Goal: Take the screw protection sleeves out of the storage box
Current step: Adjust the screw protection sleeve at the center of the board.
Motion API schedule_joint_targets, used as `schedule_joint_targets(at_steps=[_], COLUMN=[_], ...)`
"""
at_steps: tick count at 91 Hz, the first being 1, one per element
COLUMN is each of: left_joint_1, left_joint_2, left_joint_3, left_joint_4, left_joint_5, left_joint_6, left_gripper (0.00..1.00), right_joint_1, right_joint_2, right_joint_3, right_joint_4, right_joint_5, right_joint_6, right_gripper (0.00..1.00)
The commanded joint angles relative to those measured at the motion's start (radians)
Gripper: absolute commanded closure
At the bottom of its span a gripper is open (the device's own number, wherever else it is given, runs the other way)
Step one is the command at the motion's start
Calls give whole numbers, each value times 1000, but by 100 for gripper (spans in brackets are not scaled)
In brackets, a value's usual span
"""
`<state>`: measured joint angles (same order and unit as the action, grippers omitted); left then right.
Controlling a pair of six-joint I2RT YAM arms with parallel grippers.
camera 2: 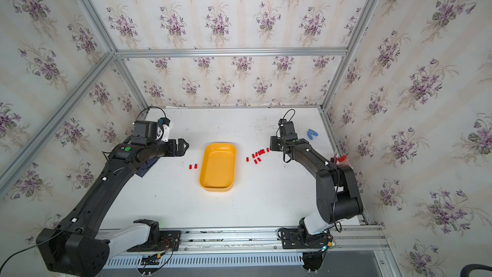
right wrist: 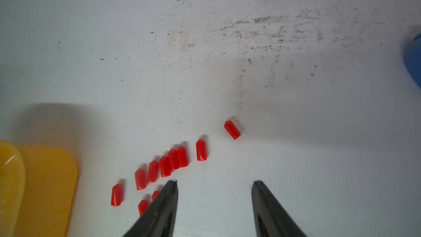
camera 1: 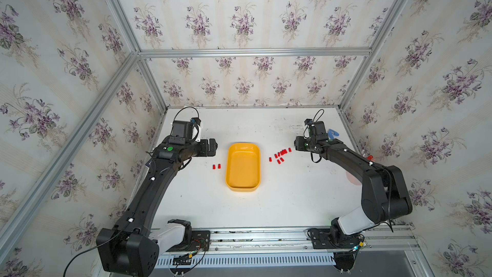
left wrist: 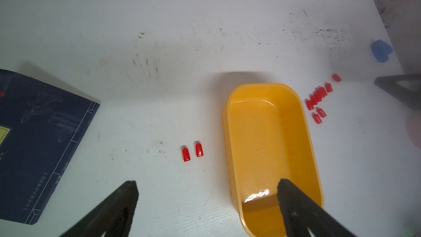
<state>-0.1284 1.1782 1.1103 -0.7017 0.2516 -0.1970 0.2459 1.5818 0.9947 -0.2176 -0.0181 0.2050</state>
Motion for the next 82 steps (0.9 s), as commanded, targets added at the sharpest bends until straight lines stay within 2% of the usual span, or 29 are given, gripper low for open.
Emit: schedule_joint_targets(at_steps=[1, 52, 82], left_joint_1=[4, 4, 7], left_joint_2=[6, 14, 19], left_joint_3=[0, -12, -21], left_joint_4=[-14, -2, 3], left_joint_5=[44, 55, 46], left_joint_6=[33, 34, 36], left_gripper=[0, 0, 0], right_joint_1=[-14, -37, -43], right_joint_2=[44, 313, 387], right_joint_3=[40, 233, 320], right_joint_4=[-47, -118, -156], right_joint_5=[-4, 61, -31], right_joint_6=[9, -151, -229], right_gripper=[44, 47, 49])
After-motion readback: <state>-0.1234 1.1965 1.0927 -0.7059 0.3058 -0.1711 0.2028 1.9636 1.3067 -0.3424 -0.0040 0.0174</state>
